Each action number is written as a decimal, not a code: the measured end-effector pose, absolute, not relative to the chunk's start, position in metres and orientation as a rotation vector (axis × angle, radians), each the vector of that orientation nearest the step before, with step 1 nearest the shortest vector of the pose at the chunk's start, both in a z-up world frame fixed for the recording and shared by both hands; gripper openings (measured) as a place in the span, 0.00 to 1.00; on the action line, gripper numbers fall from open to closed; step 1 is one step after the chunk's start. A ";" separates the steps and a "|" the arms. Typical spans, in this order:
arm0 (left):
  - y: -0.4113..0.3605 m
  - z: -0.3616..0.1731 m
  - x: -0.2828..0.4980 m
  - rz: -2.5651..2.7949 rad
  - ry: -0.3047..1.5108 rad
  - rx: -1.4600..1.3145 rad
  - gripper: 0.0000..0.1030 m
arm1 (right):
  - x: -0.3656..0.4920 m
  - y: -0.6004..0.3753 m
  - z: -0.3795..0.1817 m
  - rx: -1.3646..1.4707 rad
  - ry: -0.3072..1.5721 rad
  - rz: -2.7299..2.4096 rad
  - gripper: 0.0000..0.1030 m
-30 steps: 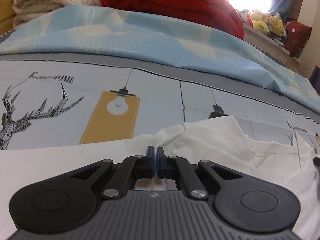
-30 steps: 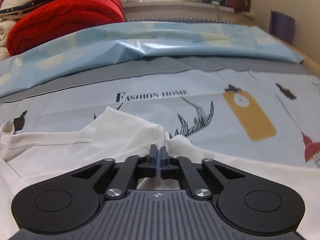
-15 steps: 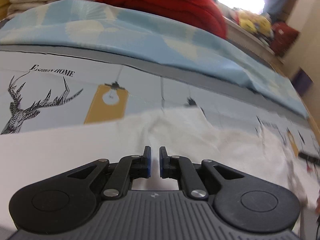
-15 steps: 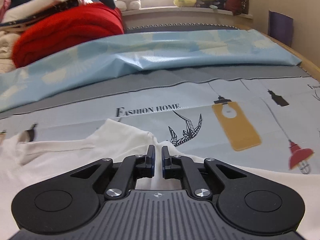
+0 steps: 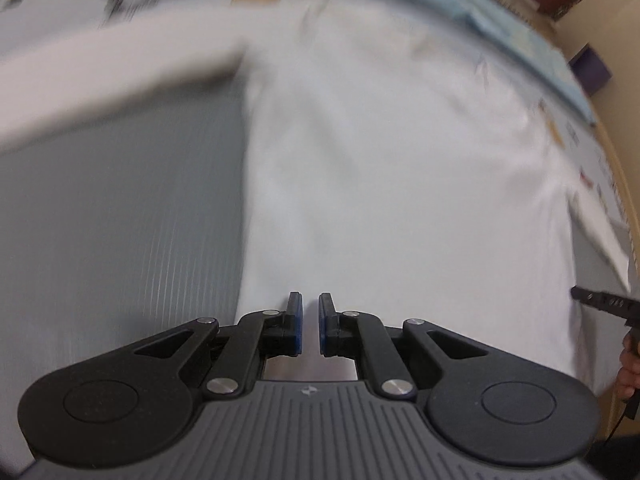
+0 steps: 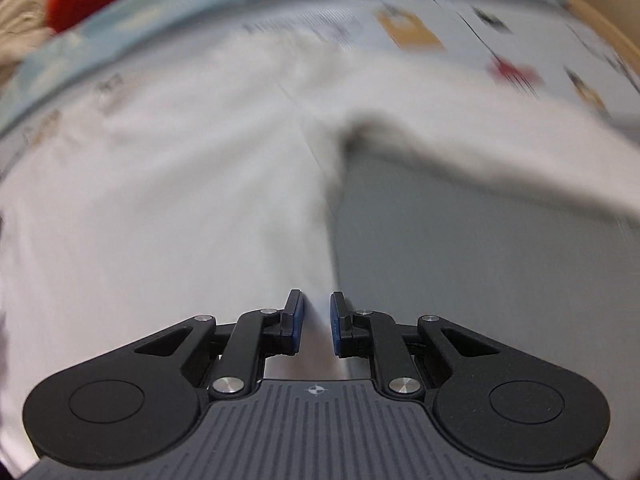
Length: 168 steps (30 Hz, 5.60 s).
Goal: Fold small clothes
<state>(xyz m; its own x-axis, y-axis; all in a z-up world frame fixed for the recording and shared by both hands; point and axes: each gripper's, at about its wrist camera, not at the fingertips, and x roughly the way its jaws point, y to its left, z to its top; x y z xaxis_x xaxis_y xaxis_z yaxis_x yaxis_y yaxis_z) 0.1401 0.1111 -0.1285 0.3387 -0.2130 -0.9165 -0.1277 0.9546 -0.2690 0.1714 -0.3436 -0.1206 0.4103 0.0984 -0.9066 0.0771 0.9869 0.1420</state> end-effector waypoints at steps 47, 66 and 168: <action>0.140 -0.088 -0.001 0.131 1.087 -0.326 0.09 | 0.015 -0.384 -0.073 0.251 1.040 -0.272 0.08; 0.119 -0.101 -0.012 0.111 1.161 -0.180 0.06 | 0.020 -0.373 -0.092 0.281 1.151 -0.183 0.00; 0.037 -0.023 0.260 0.040 0.994 -0.295 0.44 | 0.260 -0.546 -0.072 0.375 0.455 -0.820 0.05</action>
